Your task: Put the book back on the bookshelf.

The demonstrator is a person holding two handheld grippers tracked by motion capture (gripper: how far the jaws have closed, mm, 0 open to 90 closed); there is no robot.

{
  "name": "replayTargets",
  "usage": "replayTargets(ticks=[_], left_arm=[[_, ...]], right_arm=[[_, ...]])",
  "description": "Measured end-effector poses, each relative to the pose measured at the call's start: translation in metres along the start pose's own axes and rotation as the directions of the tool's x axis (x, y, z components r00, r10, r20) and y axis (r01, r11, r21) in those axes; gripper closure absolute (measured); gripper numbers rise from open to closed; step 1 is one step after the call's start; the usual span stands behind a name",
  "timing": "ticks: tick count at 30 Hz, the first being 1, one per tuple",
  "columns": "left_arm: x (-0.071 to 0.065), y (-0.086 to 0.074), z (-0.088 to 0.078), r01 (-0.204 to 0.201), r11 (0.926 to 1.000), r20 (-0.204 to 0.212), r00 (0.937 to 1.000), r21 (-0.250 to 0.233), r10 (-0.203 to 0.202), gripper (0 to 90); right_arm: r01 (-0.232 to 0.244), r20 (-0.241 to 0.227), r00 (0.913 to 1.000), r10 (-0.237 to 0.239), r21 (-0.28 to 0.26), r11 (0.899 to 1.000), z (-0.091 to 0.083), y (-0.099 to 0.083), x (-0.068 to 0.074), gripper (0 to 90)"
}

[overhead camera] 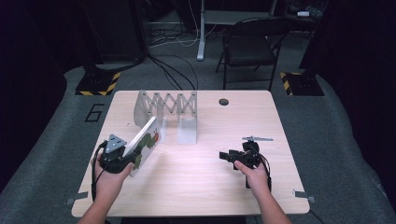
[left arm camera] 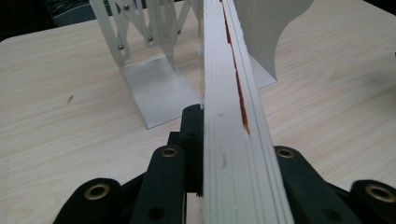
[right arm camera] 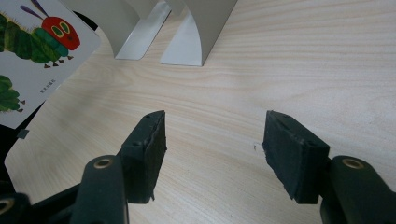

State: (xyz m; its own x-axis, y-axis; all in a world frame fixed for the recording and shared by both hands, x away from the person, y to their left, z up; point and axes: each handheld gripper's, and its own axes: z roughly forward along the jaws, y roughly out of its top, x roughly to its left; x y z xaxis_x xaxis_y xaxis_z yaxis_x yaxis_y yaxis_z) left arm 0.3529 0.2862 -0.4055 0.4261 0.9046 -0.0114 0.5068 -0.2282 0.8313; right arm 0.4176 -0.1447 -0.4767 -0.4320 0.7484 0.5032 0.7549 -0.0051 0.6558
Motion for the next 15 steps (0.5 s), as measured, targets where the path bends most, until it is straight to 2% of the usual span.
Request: replayTargets(ticks=[1,15], left_arm=[[0.0001,-0.0006,-0.0001,0.010,0.9999,-0.003,0.9999,-0.001,-0.010,76.0],[0.0062,-0.0049,0.0006,0.017,0.9998,-0.020,0.9997,-0.001,-0.017,76.0]], right_arm=[[0.002,0.001,1.0000,-0.002,0.002,1.000,0.0006,-0.0001,-0.0002,39.0],[-0.001,0.005,1.0000,0.001,0.001,1.000,-0.0020,-0.0015,-0.0015,39.0]])
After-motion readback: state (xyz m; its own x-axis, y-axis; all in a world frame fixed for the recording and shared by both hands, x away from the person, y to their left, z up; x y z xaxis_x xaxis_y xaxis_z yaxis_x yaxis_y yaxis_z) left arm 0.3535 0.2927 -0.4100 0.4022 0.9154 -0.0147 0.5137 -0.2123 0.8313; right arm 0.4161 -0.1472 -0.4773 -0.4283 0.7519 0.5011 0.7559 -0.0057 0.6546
